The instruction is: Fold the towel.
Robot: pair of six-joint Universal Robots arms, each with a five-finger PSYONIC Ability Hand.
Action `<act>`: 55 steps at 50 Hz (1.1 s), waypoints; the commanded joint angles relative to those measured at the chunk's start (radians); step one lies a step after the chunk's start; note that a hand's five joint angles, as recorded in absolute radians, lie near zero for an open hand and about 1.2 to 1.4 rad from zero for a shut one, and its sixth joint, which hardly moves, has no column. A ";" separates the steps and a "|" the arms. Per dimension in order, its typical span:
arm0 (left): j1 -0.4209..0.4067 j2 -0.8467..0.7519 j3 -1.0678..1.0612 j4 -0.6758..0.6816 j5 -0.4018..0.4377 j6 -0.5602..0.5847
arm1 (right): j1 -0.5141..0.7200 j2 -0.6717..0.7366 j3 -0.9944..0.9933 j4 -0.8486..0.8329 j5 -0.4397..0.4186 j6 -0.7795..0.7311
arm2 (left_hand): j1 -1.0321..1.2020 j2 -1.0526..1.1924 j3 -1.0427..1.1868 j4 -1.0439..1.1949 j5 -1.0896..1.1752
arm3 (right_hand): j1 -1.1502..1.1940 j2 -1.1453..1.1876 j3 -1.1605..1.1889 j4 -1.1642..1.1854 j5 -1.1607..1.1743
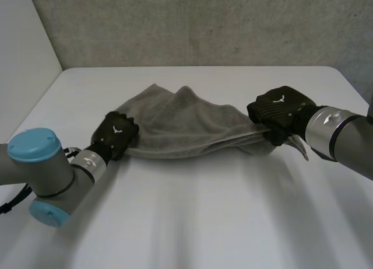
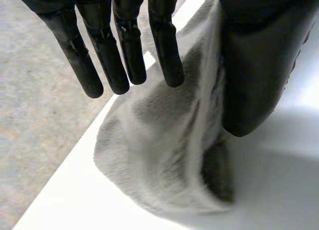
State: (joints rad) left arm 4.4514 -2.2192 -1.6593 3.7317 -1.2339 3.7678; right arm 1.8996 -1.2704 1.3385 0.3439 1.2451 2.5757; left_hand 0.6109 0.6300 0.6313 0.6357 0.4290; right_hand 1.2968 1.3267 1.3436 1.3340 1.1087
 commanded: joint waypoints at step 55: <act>0.080 0.154 -0.046 0.014 -0.184 -0.155 | -0.117 0.230 0.093 -0.063 0.083 -0.023 | 0.785 0.766 0.765 0.761 0.793 | -0.495 -0.525 -0.542 -0.533 -0.482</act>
State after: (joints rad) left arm 4.5254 -2.0641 -1.7065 3.7462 -1.4172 3.6127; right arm 1.7870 -1.0408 1.4201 0.2799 1.3294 2.5539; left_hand 1.2195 1.3410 1.3388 1.3547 1.1745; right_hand 0.8035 0.8237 0.8094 0.8117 0.6186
